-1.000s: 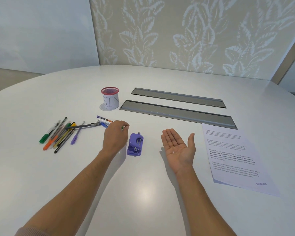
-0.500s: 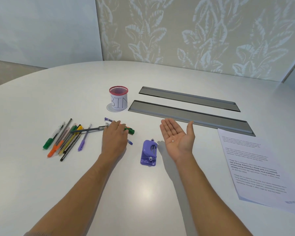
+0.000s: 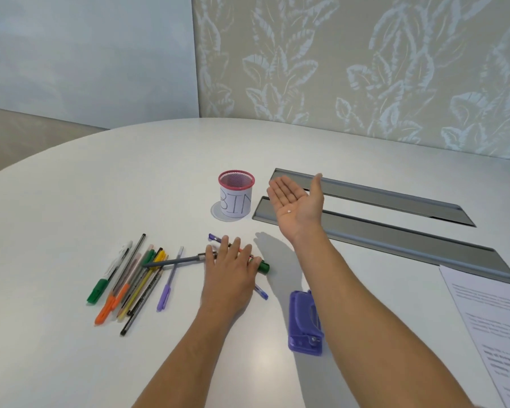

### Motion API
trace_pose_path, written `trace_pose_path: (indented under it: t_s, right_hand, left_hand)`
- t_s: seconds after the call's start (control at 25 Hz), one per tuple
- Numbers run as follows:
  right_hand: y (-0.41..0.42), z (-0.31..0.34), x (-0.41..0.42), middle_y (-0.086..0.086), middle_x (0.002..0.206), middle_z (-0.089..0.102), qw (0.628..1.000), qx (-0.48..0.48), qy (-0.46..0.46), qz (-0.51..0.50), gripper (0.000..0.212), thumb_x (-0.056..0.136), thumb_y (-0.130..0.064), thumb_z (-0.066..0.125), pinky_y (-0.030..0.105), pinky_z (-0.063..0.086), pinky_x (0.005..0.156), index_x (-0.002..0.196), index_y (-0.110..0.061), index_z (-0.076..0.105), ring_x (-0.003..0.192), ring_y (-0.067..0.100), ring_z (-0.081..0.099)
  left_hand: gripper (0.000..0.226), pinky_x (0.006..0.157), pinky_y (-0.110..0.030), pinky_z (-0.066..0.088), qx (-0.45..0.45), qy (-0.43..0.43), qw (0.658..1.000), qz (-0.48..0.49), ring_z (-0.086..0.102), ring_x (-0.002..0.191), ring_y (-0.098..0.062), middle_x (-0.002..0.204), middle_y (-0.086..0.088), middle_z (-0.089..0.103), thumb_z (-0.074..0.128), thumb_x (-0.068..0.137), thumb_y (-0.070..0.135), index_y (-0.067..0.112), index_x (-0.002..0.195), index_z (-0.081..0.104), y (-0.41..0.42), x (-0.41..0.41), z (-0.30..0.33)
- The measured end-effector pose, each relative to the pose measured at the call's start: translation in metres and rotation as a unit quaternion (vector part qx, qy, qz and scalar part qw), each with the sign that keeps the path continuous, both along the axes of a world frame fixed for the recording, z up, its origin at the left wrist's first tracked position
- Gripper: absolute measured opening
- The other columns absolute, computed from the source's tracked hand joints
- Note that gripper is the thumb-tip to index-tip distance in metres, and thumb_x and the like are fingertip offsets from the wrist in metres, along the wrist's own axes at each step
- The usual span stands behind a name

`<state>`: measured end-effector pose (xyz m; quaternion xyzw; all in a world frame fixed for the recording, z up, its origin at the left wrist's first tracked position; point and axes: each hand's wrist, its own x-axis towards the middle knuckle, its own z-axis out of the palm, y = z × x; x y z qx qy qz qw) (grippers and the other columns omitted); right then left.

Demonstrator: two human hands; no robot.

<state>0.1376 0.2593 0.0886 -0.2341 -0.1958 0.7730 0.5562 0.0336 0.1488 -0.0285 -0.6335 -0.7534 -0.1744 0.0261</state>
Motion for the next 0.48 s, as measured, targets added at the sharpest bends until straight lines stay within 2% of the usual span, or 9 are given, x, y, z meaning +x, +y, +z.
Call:
trace_pose_path:
  t_s: [0.16, 0.28, 0.48]
  right_hand:
    - [0.037, 0.013, -0.039, 0.024, 0.133, 0.056, 0.999, 0.020, -0.041, 0.018, 0.080, 0.094, -0.063, 0.041, 0.042, 0.046, 0.106, 0.130, 0.008, 0.052, 0.125, 0.035, 0.056]
    - [0.063, 0.022, -0.066, 0.024, 0.136, 0.054, 0.994, 0.053, -0.097, 0.014, 0.080, 0.095, -0.063, 0.039, 0.041, 0.045, 0.107, 0.133, 0.008, 0.050, 0.127, 0.034, 0.054]
    - [0.091, 0.025, -0.098, 0.017, 0.143, 0.051, 0.965, 0.111, -0.238, 0.013, 0.078, 0.097, -0.063, 0.033, 0.041, 0.039, 0.112, 0.137, 0.001, 0.049, 0.133, 0.027, 0.048]
  left_hand:
    - [0.046, 0.116, -0.054, -0.005, -0.003, -0.014, 1.000, -0.002, 0.004, 0.149, -0.026, 0.158, -0.001, 0.026, 0.017, 0.103, 0.040, 0.028, 0.145, 0.033, -0.001, 0.000, 0.001]
    - [0.042, 0.115, -0.055, -0.007, 0.004, 0.006, 1.000, -0.010, 0.005, 0.149, -0.030, 0.157, -0.004, 0.027, 0.024, 0.103, 0.034, 0.026, 0.143, 0.034, -0.004, 0.000, -0.002]
    - [0.051, 0.115, -0.054, -0.010, 0.018, -0.008, 1.000, 0.004, 0.005, 0.149, -0.026, 0.157, -0.001, 0.029, 0.008, 0.101, 0.038, 0.028, 0.143, 0.035, -0.002, -0.001, -0.003]
